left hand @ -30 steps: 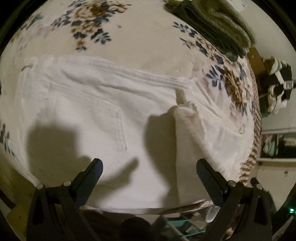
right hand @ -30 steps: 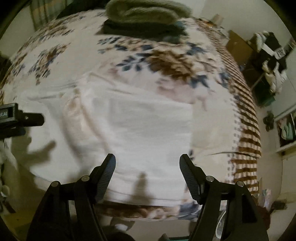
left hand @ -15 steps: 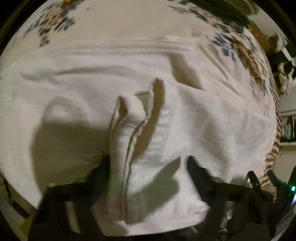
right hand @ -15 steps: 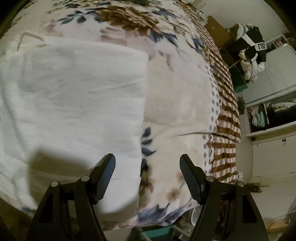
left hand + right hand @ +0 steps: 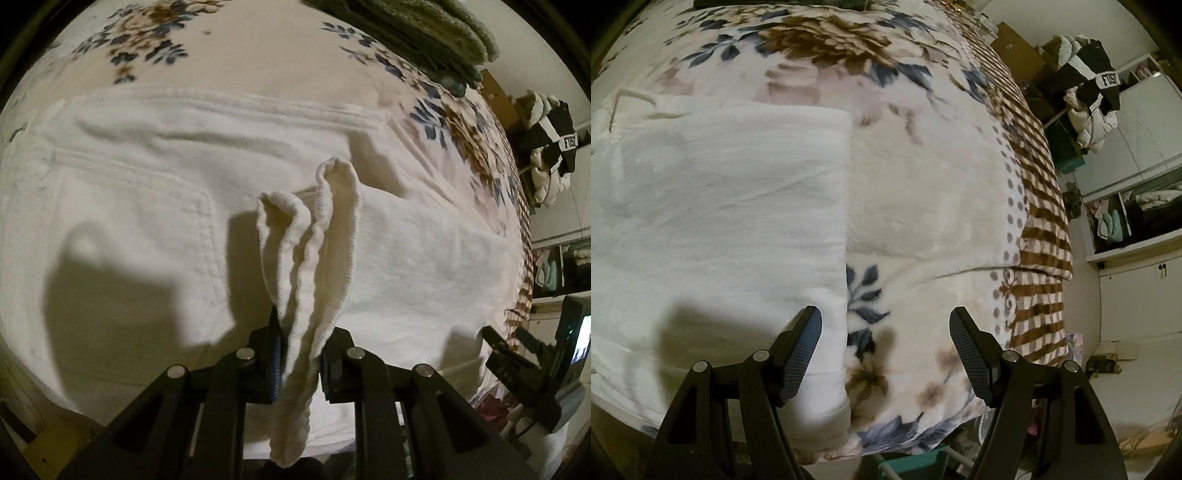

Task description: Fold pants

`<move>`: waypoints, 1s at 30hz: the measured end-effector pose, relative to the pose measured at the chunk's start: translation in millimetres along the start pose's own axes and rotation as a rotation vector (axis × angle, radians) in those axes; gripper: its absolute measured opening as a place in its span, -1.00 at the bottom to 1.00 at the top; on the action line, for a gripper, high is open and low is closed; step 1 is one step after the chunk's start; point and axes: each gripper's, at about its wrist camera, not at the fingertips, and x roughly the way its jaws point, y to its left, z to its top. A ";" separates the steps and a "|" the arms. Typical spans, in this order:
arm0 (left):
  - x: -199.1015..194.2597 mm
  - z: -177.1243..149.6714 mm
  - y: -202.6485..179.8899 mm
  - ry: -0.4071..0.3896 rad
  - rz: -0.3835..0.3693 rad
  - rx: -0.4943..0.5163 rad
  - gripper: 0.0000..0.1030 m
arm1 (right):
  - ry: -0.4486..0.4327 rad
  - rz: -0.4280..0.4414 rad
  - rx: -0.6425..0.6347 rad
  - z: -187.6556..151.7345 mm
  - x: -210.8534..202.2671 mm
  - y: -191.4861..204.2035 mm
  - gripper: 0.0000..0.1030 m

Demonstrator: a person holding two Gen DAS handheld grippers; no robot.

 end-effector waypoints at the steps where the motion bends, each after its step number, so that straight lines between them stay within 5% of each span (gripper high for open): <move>1: 3.4 0.4 1.6 0.009 -0.005 -0.005 -0.70 | 0.000 0.001 -0.004 0.3 0.1 1.4 0.44; 5: 7.4 4.3 22.2 0.032 -0.056 -0.112 -0.45 | 0.008 0.017 -0.012 2.9 1.3 5.4 0.45; 9: -14.6 8.8 34.2 -0.031 -0.162 -0.168 0.60 | 0.015 0.021 -0.012 2.8 -2.0 5.3 0.51; 11: -35.0 8.8 39.6 -0.068 -0.143 -0.193 0.79 | 0.026 0.031 -0.001 2.9 -5.9 3.9 0.51; 15: -87.5 -7.8 70.9 -0.207 -0.112 -0.302 0.79 | 0.036 0.059 0.020 5.8 -21.0 4.4 0.51; 19: -121.6 -37.9 138.6 -0.318 -0.050 -0.539 0.79 | 0.033 0.065 -0.009 11.8 -36.5 19.5 0.51; 25: -97.2 -70.0 246.4 -0.327 -0.086 -0.858 0.76 | 0.023 0.050 -0.047 23.4 -43.6 46.8 0.51; 29: -78.6 -70.5 268.7 -0.339 -0.138 -0.900 0.68 | 0.024 0.045 -0.066 30.3 -42.0 61.8 0.51; 30: -81.0 -70.5 267.3 -0.372 -0.131 -0.884 0.38 | 0.020 0.040 -0.076 31.9 -42.3 66.9 0.51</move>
